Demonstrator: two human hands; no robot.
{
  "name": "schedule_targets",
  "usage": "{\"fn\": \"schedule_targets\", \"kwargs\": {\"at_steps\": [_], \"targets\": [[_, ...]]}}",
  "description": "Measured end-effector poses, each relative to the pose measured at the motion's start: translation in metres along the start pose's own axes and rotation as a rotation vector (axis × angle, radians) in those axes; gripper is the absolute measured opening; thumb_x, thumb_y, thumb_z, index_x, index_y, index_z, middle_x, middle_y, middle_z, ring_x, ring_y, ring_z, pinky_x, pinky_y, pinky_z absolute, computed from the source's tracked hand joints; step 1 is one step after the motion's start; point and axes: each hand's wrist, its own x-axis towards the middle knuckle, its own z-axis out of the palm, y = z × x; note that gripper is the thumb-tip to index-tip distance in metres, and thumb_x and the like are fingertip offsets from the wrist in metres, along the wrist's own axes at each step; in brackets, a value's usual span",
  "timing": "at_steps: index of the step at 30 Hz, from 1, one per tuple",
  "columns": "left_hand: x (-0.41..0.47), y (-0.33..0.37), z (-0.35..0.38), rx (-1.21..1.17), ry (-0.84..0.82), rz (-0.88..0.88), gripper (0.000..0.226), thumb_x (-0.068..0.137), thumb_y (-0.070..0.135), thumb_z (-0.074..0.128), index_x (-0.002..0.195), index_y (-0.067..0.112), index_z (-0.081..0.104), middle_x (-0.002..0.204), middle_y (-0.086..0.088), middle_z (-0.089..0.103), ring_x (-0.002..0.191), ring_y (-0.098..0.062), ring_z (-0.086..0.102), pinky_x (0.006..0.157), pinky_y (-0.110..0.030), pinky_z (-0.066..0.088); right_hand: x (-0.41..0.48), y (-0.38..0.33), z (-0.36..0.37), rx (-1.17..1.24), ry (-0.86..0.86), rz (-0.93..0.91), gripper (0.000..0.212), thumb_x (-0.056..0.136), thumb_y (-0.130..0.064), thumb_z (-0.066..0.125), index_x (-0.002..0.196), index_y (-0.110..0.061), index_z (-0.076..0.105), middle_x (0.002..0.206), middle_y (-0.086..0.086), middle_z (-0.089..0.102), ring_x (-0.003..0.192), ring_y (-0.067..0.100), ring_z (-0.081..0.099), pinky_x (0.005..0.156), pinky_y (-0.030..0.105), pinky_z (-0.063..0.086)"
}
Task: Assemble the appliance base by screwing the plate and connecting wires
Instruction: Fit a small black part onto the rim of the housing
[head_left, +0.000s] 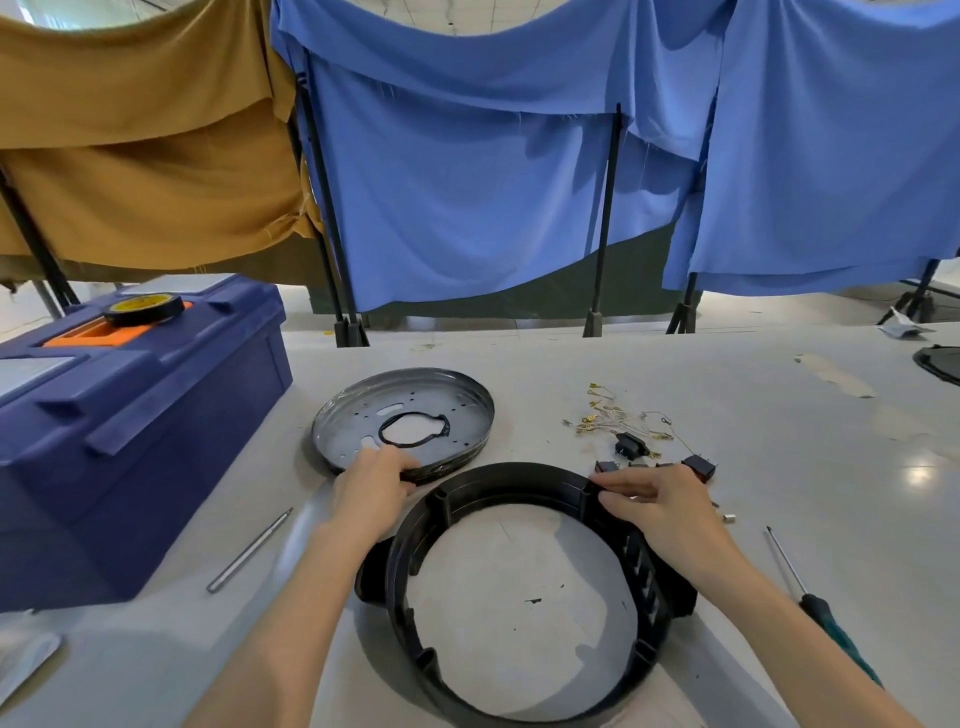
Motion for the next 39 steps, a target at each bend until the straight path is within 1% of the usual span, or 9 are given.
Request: {"fn": "schedule_targets", "kwargs": {"at_steps": [9,12,15,18,21,24,32,36,39], "targets": [[-0.005,0.012,-0.025,0.166,0.198,0.125,0.038,0.087,-0.001,0.047,0.114,0.020,0.064,0.101,0.004,0.073,0.099,-0.019,0.064,0.076,-0.032,0.046,-0.007,0.002,-0.001,0.087,-0.037,0.018,0.019,0.093,-0.017,0.066,0.104,-0.028,0.076,0.098,-0.017,0.075,0.087,-0.009,0.067,0.069,0.001,0.045],[-0.024,0.025,-0.032,0.208,0.252,0.211,0.032,0.086,0.001,0.047,0.106,0.018,0.065,0.095,0.002,0.072,0.094,-0.023,0.064,0.073,-0.035,0.049,-0.011,-0.004,-0.001,0.079,0.000,-0.034,0.019,0.094,-0.026,0.064,0.086,-0.035,0.078,0.086,-0.016,0.076,0.074,-0.007,0.066,0.064,0.006,0.044],[-0.052,0.045,-0.036,0.166,0.356,0.366,0.031,0.062,-0.014,0.064,0.083,0.007,0.069,0.071,-0.006,0.066,0.071,-0.029,0.066,0.049,-0.036,0.046,-0.013,-0.012,-0.002,0.093,0.133,-0.116,0.026,0.095,-0.034,0.062,0.079,-0.019,0.076,0.078,0.001,0.073,0.069,0.019,0.061,0.067,0.021,0.042],[-0.079,0.067,-0.034,0.186,0.487,0.537,0.043,0.038,-0.020,0.073,0.073,0.005,0.072,0.062,-0.005,0.066,0.076,-0.028,0.073,0.038,-0.025,0.039,-0.019,-0.031,-0.007,0.307,0.153,-0.116,0.026,0.092,-0.044,0.060,0.086,-0.026,0.077,0.081,-0.004,0.076,0.074,0.011,0.069,0.068,0.023,0.045],[-0.102,0.084,-0.025,0.240,0.576,0.721,0.029,0.064,-0.008,0.052,0.076,0.005,0.075,0.072,-0.003,0.072,0.098,-0.024,0.071,0.041,-0.022,0.038,-0.026,-0.040,-0.007,0.475,0.020,-0.043,0.024,0.086,-0.045,0.066,0.098,-0.025,0.074,0.081,0.010,0.074,0.065,0.028,0.070,0.043,0.027,0.041],[-0.116,0.091,-0.014,0.253,0.492,0.775,0.046,0.070,-0.003,0.029,0.075,0.008,0.073,0.087,-0.003,0.075,0.110,-0.024,0.066,0.046,-0.020,0.044,-0.029,-0.040,-0.008,0.535,0.018,0.012,0.008,0.094,-0.008,0.060,0.098,-0.006,0.067,0.072,0.025,0.066,0.057,0.040,0.065,0.039,0.031,0.045],[-0.129,0.100,-0.011,0.232,0.240,0.854,0.039,0.066,0.024,0.074,0.105,0.019,0.072,0.109,-0.002,0.063,0.113,-0.023,0.054,0.090,-0.030,0.044,-0.031,-0.037,-0.020,0.443,-0.049,0.020,0.028,0.093,0.006,0.043,0.088,-0.003,0.069,0.069,0.015,0.068,0.053,0.030,0.059,0.046,0.030,0.050],[-0.130,0.104,-0.021,0.324,0.209,0.828,0.053,0.067,0.049,0.076,0.114,0.028,0.067,0.098,0.001,0.054,0.090,-0.019,0.053,0.078,-0.030,0.043,-0.035,-0.040,-0.027,0.444,-0.116,0.080,0.032,0.091,0.005,0.042,0.072,-0.005,0.065,0.059,0.011,0.063,0.048,0.030,0.055,0.046,0.030,0.049],[-0.134,0.106,-0.025,0.423,0.174,0.842,0.055,0.065,0.052,0.080,0.116,0.036,0.068,0.093,0.003,0.059,0.085,-0.018,0.060,0.075,-0.030,0.049,-0.041,-0.040,-0.029,0.422,-0.167,0.103,0.024,0.092,0.006,0.041,0.082,0.003,0.063,0.065,0.016,0.067,0.052,0.032,0.058,0.048,0.030,0.051]]}}
